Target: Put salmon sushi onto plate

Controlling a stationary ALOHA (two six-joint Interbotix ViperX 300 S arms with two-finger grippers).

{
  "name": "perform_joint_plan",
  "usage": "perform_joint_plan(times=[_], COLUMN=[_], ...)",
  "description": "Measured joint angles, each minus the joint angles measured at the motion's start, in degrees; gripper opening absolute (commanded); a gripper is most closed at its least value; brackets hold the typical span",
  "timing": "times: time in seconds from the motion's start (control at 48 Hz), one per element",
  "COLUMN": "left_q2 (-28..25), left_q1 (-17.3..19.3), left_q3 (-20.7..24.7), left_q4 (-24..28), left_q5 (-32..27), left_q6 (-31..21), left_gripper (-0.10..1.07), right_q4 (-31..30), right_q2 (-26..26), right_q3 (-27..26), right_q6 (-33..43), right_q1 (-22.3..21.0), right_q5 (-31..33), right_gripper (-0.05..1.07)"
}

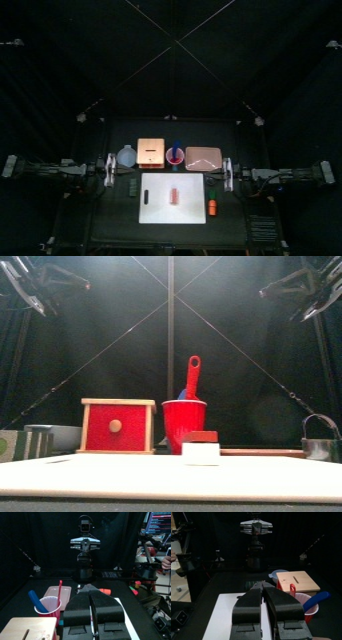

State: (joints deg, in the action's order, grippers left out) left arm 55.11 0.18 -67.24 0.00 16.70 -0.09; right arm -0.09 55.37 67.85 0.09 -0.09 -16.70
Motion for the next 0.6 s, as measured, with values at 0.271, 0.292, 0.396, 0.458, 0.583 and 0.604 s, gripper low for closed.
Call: perform_joint_plan(times=[0.271, 0.292, 0.396, 0.458, 0.583, 0.604], left_q2=[-3.3, -3.4, -4.3, -4.6, -4.7, -4.7], left_q1=[0.9, 0.9, 0.9, 1.0, 1.1, 1.2], left_q3=[-2.5, -2.5, -3.3, -3.6, -3.8, -3.7], left_q4=[-0.1, -0.2, -1.0, -1.6, -1.8, -1.9], left_q5=[0.2, 0.2, 0.2, 0.2, 0.2, 0.2], left_q6=[-0.1, -0.1, -0.1, -0.1, -0.1, -0.1], left_gripper=[-0.01, -0.01, -0.01, -0.01, -0.01, -0.01], right_q4=[7.7, 8.5, 13.5, 15.7, 19.2, 19.6], right_q2=[-11.4, -12.5, -18.0, -21.1, -27.0, -27.9], right_q3=[-4.2, -4.9, -9.5, -12.2, -16.8, -17.5], right_q6=[9.2, 10.1, 15.5, 18.1, 24.7, 25.8], right_q1=[0.9, 0.9, 0.8, 0.7, 0.4, 0.1], right_q5=[5.1, 6.2, 15.7, 21.4, 32.5, 33.9], right_gripper=[0.08, 0.09, 0.09, 0.09, 0.09, 0.1])
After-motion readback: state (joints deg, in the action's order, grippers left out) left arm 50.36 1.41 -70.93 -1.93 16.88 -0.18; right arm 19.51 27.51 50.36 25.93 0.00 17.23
